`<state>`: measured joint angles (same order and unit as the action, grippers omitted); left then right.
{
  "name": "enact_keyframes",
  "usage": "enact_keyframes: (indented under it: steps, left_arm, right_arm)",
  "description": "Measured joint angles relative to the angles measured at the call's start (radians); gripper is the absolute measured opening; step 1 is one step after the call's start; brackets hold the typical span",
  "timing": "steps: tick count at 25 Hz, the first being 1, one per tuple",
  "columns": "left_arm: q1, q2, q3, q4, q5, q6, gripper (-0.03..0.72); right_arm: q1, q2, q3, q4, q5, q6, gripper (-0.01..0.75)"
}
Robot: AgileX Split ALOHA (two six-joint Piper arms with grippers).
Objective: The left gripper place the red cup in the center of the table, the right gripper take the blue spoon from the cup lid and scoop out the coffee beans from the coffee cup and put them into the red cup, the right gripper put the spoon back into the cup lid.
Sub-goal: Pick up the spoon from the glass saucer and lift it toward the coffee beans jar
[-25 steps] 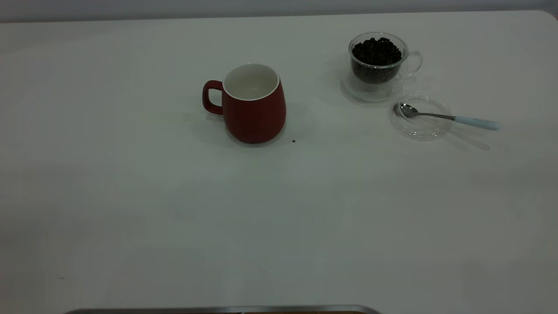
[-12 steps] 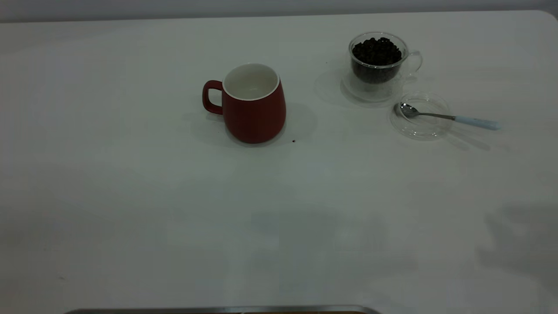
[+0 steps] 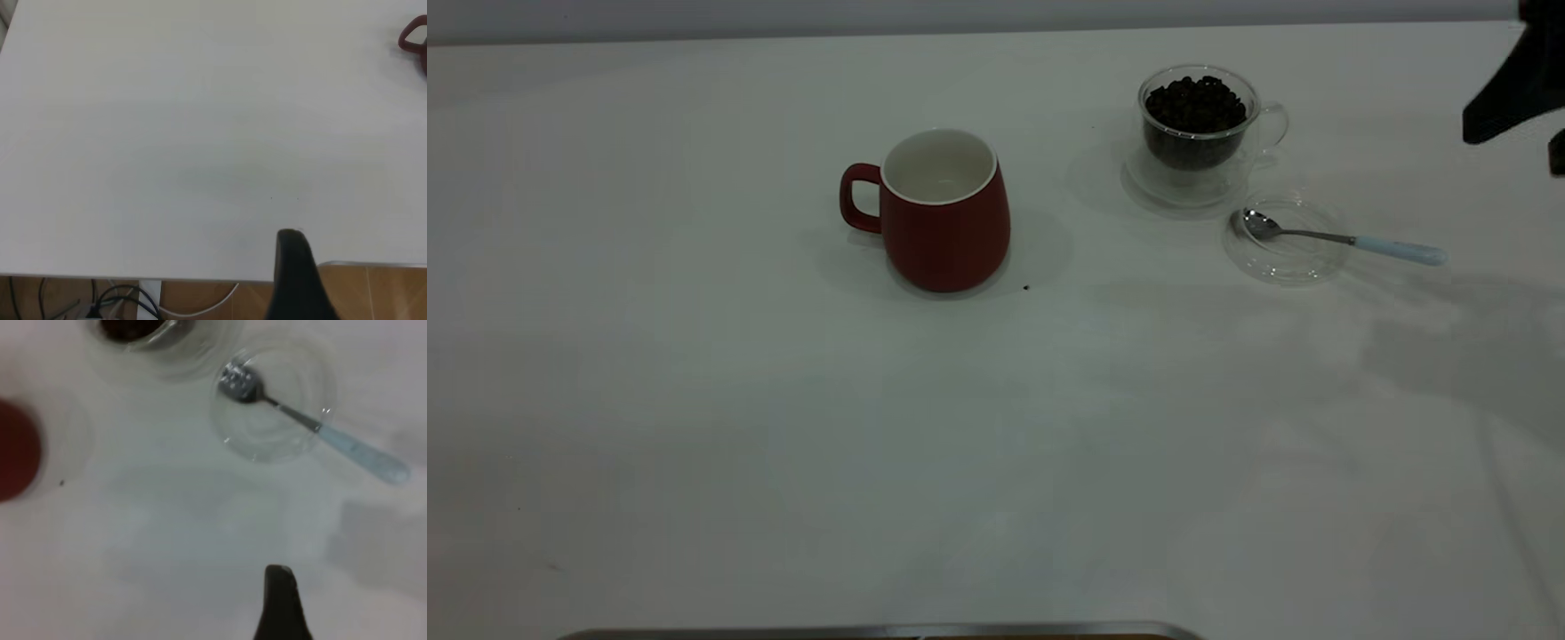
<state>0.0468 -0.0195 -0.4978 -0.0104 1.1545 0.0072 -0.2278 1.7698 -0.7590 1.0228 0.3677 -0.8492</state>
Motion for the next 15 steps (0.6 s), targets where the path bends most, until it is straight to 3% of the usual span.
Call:
enact_keyframes:
  steps: [6,15]
  left_arm:
    - [0.000,0.000,0.000,0.000,0.000,0.000,0.538]
    - [0.000,0.000,0.000,0.000,0.000,0.002,0.538]
  right_arm:
    - [-0.125,0.190,-0.043,0.426,0.135,-0.413,0.590]
    - [-0.178,0.377,-0.047,0.548,0.279,-0.555,0.588]
